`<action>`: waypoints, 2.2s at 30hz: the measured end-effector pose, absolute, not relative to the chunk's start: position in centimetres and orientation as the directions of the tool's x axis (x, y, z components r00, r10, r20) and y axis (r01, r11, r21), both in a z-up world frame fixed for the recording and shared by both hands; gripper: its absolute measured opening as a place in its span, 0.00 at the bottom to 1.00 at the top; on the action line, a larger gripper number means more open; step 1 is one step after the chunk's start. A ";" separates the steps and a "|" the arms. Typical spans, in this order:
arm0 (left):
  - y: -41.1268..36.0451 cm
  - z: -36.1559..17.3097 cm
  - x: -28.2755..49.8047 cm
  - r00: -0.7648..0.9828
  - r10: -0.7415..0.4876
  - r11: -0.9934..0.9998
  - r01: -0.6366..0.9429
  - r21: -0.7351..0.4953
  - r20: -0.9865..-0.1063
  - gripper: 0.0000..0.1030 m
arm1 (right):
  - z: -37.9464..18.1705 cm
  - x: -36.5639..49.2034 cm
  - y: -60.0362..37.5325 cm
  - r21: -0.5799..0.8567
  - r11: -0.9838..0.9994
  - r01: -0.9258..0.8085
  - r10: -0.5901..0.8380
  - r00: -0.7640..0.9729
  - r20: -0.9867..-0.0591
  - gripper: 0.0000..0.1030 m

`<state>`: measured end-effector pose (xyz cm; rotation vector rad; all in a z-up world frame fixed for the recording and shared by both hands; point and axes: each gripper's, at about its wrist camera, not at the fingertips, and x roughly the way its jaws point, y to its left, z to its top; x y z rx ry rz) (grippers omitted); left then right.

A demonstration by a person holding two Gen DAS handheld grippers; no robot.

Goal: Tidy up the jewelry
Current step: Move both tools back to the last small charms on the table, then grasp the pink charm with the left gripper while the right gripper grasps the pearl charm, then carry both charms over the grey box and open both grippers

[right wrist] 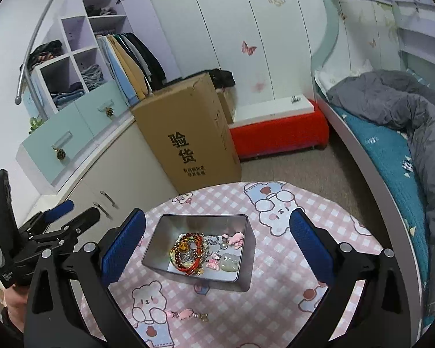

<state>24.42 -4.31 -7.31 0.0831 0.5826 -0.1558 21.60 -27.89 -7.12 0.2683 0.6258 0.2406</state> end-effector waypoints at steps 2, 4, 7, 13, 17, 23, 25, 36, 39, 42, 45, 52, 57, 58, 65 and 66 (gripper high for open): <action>-4.1 -7.1 23.2 0.834 -0.138 0.982 0.187 0.040 -0.535 0.94 | -6.9 20.3 -27.9 0.309 0.940 -0.146 0.298 0.793 -0.532 0.93; -3.8 -7.1 22.3 0.826 -0.173 0.978 0.210 0.008 -0.536 0.94 | -7.0 19.3 -27.9 0.303 0.941 -0.148 0.295 0.796 -0.528 0.93; -3.1 -7.9 20.9 0.788 -0.276 0.958 0.270 -0.093 -0.550 0.94 | -7.5 17.7 -27.8 0.297 0.944 -0.147 0.292 0.792 -0.536 0.93; -4.4 -12.0 18.8 0.741 -0.255 0.951 0.307 -0.024 -0.621 0.94 | -9.9 15.0 -27.7 0.284 0.950 -0.133 0.280 0.767 -0.578 0.93; -6.0 -15.4 18.3 0.677 -0.271 0.936 0.352 -0.021 -0.684 0.94 | -12.0 14.2 -27.7 0.312 0.944 -0.110 0.289 0.734 -0.615 0.93; -9.0 -18.6 19.0 0.618 -0.252 0.908 0.418 0.040 -0.745 0.94 | -14.2 13.7 -27.8 0.336 0.939 -0.075 0.289 0.702 -0.651 0.93; -9.8 -19.3 19.2 0.606 -0.251 0.896 0.441 0.056 -0.755 0.94 | -14.7 13.7 -27.8 0.330 0.942 -0.065 0.281 0.692 -0.665 0.93; -10.8 -21.6 20.3 0.513 -0.330 0.857 0.514 -0.024 -0.792 0.16 | -17.0 14.5 -26.8 0.270 0.960 -0.078 0.255 0.650 -0.716 0.93; -9.4 -21.5 20.9 0.492 -0.361 0.867 0.490 -0.091 -0.792 0.11 | -17.4 14.9 -25.7 0.258 0.960 -0.112 0.268 0.646 -0.715 0.93; -8.1 -21.3 20.9 0.503 -0.354 0.882 0.459 -0.104 -0.788 0.11 | -17.9 15.7 -24.4 0.231 0.960 -0.158 0.278 0.636 -0.720 0.93; -6.6 -20.8 20.7 0.515 -0.358 0.892 0.434 -0.124 -0.779 0.11 | -18.8 16.6 -22.6 0.200 0.957 -0.211 0.289 0.620 -0.729 0.88; -4.6 -19.9 20.6 0.533 -0.363 0.906 0.392 -0.158 -0.764 0.11 | -21.3 18.8 -19.2 0.120 0.950 -0.289 0.273 0.580 -0.768 0.47; -4.1 -19.7 20.5 0.537 -0.363 0.911 0.375 -0.170 -0.761 0.11 | -21.5 17.9 -18.1 0.052 0.937 -0.344 0.257 0.584 -0.770 0.09; -4.0 -19.7 20.5 0.537 -0.364 0.911 0.374 -0.173 -0.761 0.11 | -21.6 17.8 -18.3 0.063 0.937 -0.343 0.265 0.583 -0.768 0.09; -3.9 -19.2 20.3 0.543 -0.377 0.908 0.379 -0.181 -0.750 0.11 | -20.8 16.7 -19.7 0.152 0.930 -0.335 0.330 0.580 -0.745 0.09; -4.0 -19.0 20.3 0.546 -0.379 0.907 0.380 -0.183 -0.747 0.11 | -20.6 16.6 -19.7 0.157 0.929 -0.336 0.336 0.581 -0.741 0.09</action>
